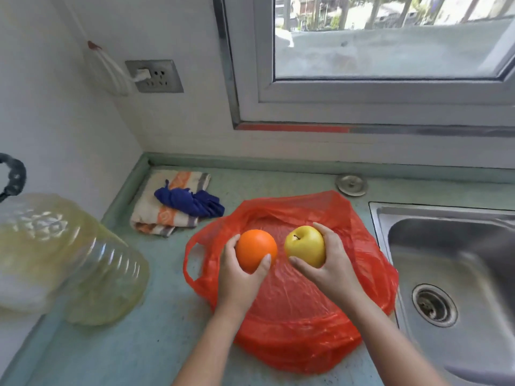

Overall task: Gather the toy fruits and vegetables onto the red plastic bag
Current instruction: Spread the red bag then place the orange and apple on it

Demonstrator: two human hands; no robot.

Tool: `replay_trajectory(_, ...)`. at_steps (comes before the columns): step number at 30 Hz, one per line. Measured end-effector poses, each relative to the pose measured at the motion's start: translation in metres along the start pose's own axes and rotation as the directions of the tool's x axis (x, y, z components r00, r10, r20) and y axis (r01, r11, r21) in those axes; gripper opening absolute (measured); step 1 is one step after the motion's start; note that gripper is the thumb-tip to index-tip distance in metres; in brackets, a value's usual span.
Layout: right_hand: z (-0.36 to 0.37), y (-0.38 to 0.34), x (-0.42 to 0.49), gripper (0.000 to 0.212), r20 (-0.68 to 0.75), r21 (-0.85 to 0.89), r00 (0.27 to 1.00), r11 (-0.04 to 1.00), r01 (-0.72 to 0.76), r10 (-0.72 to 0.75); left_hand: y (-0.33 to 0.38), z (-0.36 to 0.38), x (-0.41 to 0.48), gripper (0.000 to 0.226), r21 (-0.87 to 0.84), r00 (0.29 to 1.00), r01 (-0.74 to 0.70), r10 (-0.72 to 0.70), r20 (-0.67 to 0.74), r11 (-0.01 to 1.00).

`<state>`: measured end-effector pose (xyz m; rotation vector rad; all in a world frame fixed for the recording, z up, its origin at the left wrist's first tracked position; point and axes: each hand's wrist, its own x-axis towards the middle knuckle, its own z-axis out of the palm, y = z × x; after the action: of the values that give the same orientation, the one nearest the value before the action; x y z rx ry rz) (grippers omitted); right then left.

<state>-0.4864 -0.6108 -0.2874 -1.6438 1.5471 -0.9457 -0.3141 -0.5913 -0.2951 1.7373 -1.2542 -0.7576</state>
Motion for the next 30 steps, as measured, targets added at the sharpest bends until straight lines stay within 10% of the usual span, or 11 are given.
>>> replay_trajectory(30,0.070,0.055,0.100,0.081,-0.129,0.092,0.967,0.973,-0.210,0.221,-0.046,0.048,0.123,0.079,0.172,0.969,-0.138,0.097,0.226,0.975)
